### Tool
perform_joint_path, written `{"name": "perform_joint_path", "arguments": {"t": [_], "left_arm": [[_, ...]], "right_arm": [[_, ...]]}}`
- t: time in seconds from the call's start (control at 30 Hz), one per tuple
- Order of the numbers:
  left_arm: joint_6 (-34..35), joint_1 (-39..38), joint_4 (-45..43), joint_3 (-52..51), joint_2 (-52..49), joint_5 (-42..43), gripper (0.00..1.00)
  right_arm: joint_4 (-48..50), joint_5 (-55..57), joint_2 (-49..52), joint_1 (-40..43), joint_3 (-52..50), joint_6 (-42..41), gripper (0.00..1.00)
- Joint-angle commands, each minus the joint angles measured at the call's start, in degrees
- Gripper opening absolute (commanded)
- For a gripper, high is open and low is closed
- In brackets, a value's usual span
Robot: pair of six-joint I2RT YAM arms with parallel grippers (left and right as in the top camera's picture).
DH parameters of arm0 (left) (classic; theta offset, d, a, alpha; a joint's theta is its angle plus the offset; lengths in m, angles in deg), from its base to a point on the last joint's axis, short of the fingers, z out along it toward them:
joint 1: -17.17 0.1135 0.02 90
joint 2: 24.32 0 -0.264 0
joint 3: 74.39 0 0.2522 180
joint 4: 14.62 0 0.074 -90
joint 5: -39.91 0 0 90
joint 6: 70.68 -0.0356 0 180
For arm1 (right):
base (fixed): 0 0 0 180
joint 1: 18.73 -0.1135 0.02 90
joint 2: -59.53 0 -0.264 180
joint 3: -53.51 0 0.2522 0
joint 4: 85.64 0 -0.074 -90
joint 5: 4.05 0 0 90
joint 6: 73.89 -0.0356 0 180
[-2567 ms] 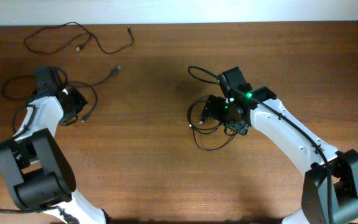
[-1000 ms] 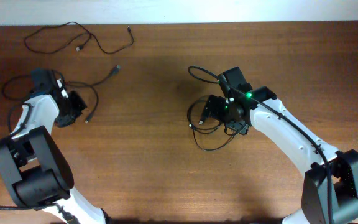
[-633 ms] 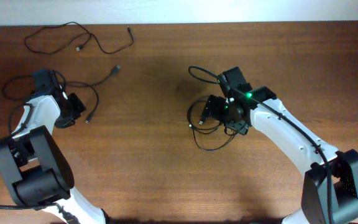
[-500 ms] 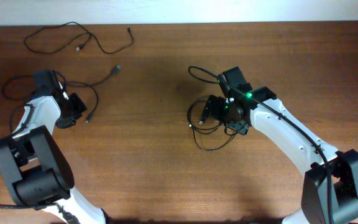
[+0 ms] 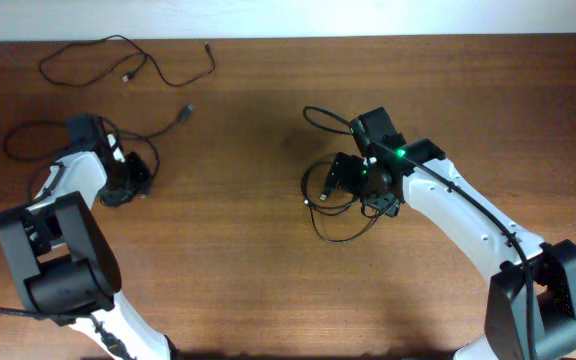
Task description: Untangle cables
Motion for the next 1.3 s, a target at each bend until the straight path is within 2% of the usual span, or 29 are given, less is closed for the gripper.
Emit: {"name": "perform_joint_path", "arguments": {"t": [0.0,0.23,0.3,0.33,0.47,0.53,0.63,0.8,1.0,1.13,1.17,1.2,1.27], "left_arm": [[-0.68,-2.08,0.31,-1.11,-3.23,7.98,0.00],[-0.68,-6.62,-2.10,-1.11,-3.30,9.70,0.00],[-0.70,-8.33,-3.89,-1.11,-3.32,10.23,0.03],[-0.68,-8.92,-4.50,-1.11,-3.32,10.29,0.08],[-0.72,-11.41,-9.09,-1.11,-3.32,10.38,0.15],[-0.70,-11.37,-11.45,-0.94,-3.28,10.38,0.26],[-0.68,-10.32,-11.41,1.73,-3.10,11.43,0.35],[-0.68,-8.15,-7.41,8.50,0.11,21.16,0.41],[-0.70,-7.13,0.20,11.85,11.19,21.84,0.51],[-0.72,-7.37,9.70,11.85,20.61,23.04,0.57],[-0.72,-7.67,13.81,11.85,23.23,22.99,0.71],[-0.70,-8.17,17.64,11.82,25.27,22.99,0.99],[-0.72,-10.01,24.17,11.82,27.80,22.82,0.99]], "right_arm": [[0.02,0.70,0.22,-0.09,-0.24,0.39,0.98],[0.00,0.70,0.22,-0.09,-0.24,0.39,0.98],[0.00,0.70,0.22,-0.09,-0.24,0.39,0.98],[0.00,0.70,0.22,-0.09,-0.24,0.42,0.98],[0.00,0.70,0.22,-0.09,-0.24,0.39,0.98],[0.00,0.70,0.22,-0.09,-0.24,0.39,0.98],[0.00,0.70,0.22,-0.09,-0.24,0.39,0.98],[0.00,0.70,0.22,-0.09,-0.24,0.42,0.98],[0.00,0.68,0.22,-0.09,-0.24,0.39,0.98],[0.00,0.70,0.22,-0.09,-0.24,0.39,0.98],[0.00,0.70,0.22,-0.09,-0.24,0.39,0.99],[0.00,0.70,0.22,-0.09,-0.24,0.39,0.98],[0.00,0.70,0.22,-0.09,-0.24,0.42,0.98]]}}
